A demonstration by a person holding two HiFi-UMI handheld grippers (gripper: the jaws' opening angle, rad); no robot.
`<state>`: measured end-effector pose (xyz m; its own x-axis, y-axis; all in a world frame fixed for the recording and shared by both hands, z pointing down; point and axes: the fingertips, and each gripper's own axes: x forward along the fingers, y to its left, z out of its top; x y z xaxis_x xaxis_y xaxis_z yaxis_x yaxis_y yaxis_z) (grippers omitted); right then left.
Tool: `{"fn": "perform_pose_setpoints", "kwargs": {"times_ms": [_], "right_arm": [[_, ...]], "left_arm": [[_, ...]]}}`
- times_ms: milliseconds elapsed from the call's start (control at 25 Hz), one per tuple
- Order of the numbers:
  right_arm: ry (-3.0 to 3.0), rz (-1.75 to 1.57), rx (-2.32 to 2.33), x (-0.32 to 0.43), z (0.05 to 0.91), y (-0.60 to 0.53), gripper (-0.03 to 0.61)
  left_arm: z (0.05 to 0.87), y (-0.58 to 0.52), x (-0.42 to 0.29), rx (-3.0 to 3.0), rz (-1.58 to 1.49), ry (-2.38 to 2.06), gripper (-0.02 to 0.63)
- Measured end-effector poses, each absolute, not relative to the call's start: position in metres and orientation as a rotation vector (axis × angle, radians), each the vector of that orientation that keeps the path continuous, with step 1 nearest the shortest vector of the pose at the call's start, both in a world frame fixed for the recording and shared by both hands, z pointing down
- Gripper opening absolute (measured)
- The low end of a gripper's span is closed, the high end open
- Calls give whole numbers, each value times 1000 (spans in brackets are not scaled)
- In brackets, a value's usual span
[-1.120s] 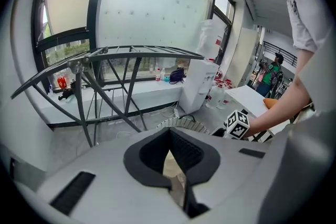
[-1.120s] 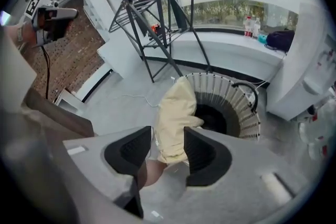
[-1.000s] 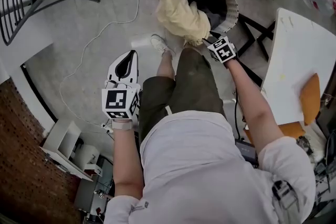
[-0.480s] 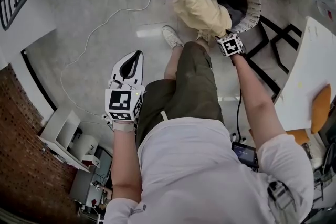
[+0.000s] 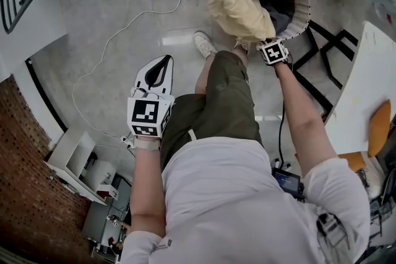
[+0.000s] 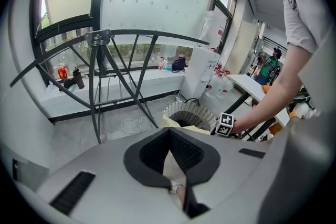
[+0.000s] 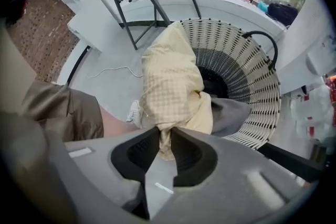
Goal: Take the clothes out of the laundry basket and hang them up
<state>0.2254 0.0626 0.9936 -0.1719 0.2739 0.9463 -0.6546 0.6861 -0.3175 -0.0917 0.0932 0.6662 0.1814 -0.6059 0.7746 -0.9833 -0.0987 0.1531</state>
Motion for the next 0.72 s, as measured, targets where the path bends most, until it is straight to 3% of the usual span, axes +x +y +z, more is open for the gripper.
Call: {"fn": "perform_pose_setpoints", "kwargs": {"times_ms": [720], "right_arm": [[-1979,519,479,193,840,-31,46]], "left_arm": [[608,60,-71,1866,633,-1604,2]]}}
